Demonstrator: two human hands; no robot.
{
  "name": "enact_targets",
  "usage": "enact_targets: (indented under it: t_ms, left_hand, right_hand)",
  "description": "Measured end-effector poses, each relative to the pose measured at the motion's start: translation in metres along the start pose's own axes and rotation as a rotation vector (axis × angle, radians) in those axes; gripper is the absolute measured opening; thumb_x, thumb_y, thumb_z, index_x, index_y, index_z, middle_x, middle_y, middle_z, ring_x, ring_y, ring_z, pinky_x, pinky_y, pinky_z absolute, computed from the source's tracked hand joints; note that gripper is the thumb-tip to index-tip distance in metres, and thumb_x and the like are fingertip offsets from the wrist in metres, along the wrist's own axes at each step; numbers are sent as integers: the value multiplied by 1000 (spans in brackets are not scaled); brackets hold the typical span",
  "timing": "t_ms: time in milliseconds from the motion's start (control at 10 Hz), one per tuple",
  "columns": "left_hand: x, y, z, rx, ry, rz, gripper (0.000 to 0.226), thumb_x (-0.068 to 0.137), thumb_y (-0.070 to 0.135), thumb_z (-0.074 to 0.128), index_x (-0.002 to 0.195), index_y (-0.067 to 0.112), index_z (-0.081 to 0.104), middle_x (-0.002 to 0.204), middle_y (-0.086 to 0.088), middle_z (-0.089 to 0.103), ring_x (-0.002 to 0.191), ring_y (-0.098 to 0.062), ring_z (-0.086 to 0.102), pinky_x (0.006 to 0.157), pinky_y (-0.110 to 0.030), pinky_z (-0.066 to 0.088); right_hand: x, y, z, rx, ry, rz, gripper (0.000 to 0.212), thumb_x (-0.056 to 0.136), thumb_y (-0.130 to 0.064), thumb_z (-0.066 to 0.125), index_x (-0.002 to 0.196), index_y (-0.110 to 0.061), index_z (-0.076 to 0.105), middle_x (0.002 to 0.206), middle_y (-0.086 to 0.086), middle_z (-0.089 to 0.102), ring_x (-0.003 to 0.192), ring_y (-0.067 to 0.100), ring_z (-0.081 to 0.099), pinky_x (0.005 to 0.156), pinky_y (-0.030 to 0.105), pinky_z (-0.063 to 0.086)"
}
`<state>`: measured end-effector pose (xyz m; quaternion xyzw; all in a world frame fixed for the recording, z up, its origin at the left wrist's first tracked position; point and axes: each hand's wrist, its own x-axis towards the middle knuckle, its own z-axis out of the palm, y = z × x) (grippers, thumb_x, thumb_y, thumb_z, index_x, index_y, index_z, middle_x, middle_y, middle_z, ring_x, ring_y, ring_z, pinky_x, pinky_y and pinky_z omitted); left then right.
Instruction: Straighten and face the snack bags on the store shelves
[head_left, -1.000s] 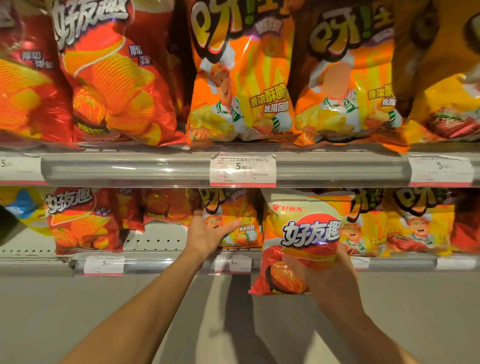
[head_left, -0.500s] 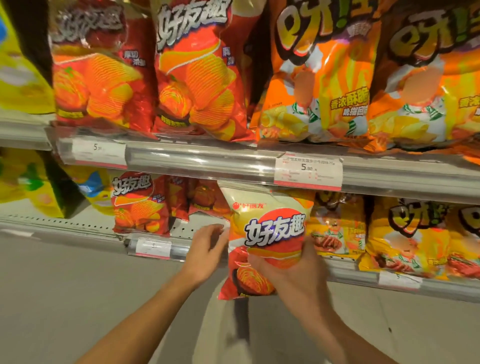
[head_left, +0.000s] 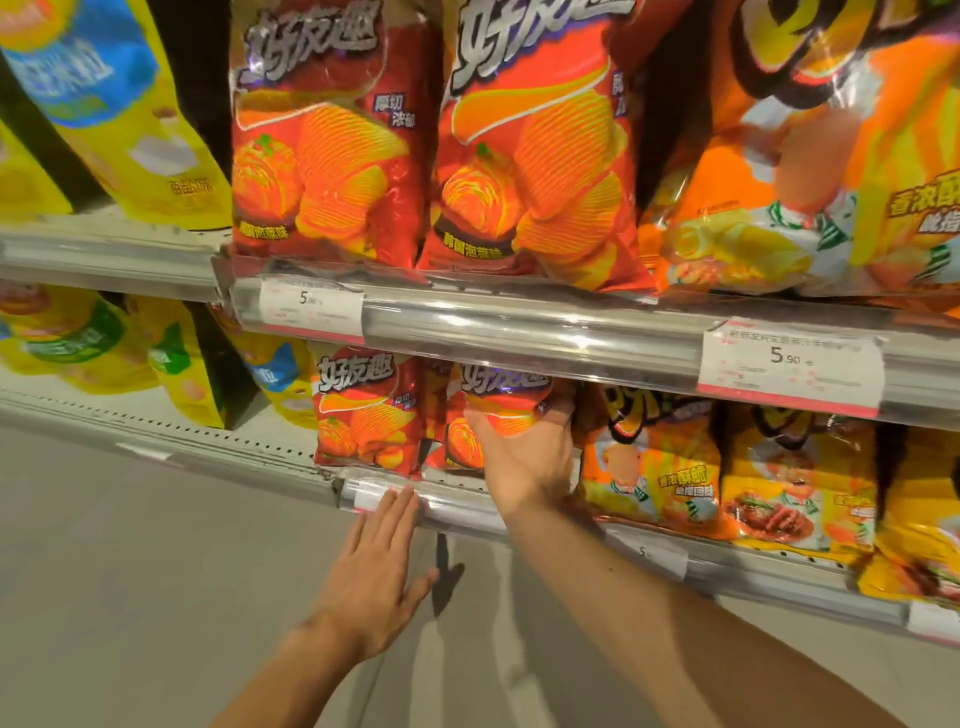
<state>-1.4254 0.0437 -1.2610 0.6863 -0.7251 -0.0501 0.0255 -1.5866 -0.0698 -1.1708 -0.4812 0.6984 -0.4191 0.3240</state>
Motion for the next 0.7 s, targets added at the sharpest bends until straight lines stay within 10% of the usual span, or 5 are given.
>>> enact_targets:
  t_ms: [400,700]
  left_hand:
    - [13,21,-16,-326,102,-51,68,95,44,57,150,16,28,150,2,21,135,-19,34,113,-28,32]
    - [30,19,-44,-680,147,-349,48,91,6,63,138,5,50,133,-9,50,128,-27,48,105,-27,32]
  right_hand:
    - [-3,28,24,-146,59,-2,116,55,-79,80,140,-12,38,133,9,55,121,29,57,86,42,56]
    - [-8,38,-10,-76,-211,-13,123,66,-50,91,157,-9,19,151,12,37,139,30,41,109,34,39]
